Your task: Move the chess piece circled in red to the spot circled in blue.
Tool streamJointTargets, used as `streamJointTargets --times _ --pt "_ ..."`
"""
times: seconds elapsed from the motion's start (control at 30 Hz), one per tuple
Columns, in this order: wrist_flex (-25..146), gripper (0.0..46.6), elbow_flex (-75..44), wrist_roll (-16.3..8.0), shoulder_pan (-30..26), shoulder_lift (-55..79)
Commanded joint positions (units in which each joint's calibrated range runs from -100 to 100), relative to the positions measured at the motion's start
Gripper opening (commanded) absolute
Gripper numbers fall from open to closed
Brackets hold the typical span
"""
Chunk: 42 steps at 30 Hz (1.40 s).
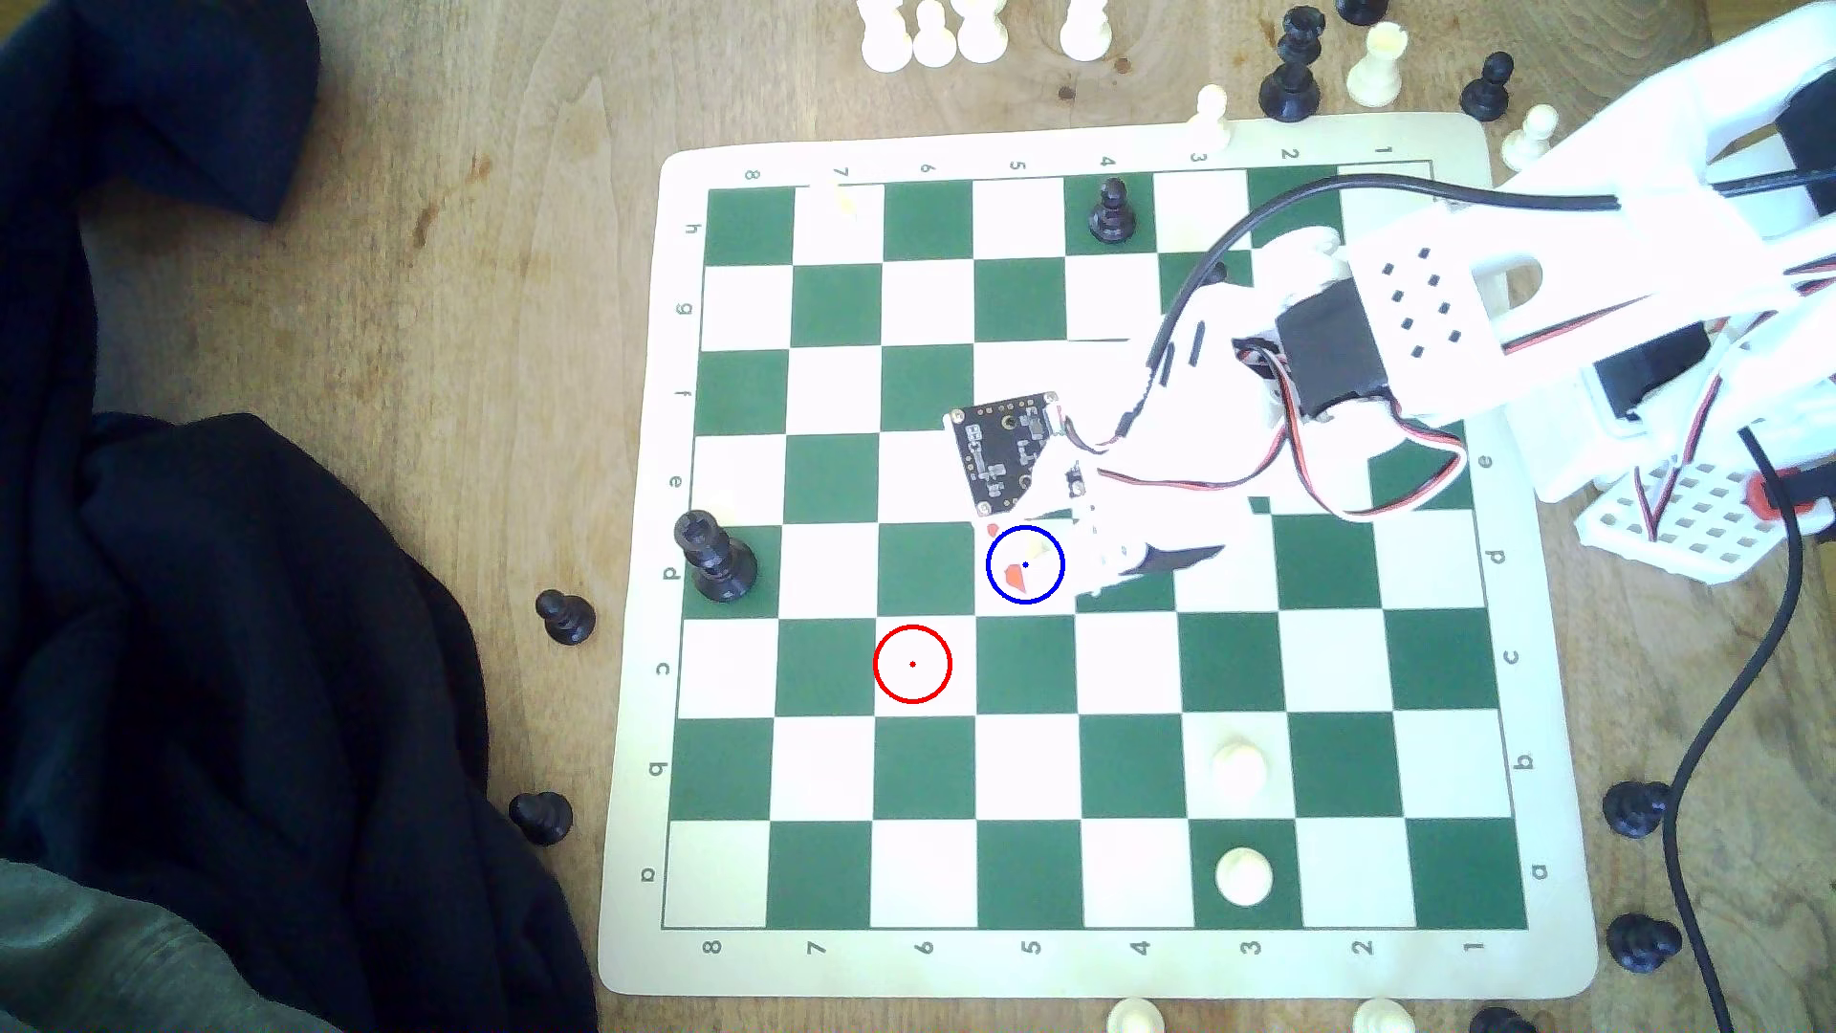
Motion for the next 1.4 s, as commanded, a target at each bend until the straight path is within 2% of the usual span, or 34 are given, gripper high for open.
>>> streamJointTargets --times 0.0,0.2,0.27,0.37,0.5,0.67,0.77,0.93,1.03,1.07,1.1,1.23,1.27,1.37 --pt "-0.9 2.2 -0.4 0.2 1.1 -0.6" --pt "0.3 10.6 0.6 0.8 1.5 -2.8" --pt "1.3 17.0 1.1 0.8 1.5 -4.2" --pt "3.0 21.6 1.5 0.8 1.5 -5.7" --pt "5.8 23.2 0.9 0.6 1.4 -7.7" --pt "19.4 23.9 -3.7 0.0 1.0 -19.3" --pt "24.1 23.8 -2.7 0.0 1.6 -24.8" --pt "32.9 23.3 5.4 0.4 4.5 -40.0" --pt "40.8 22.1 8.3 -0.5 3.5 -51.9" --pt "42.3 20.8 9.3 -1.0 3.0 -54.8" --pt "43.8 16.6 11.5 -1.8 2.6 -59.1" --pt "46.0 4.6 17.0 -2.0 3.8 -67.4" --pt "46.3 3.0 19.7 -2.0 3.7 -72.0" --pt "46.5 3.1 22.9 -2.0 3.8 -75.4"
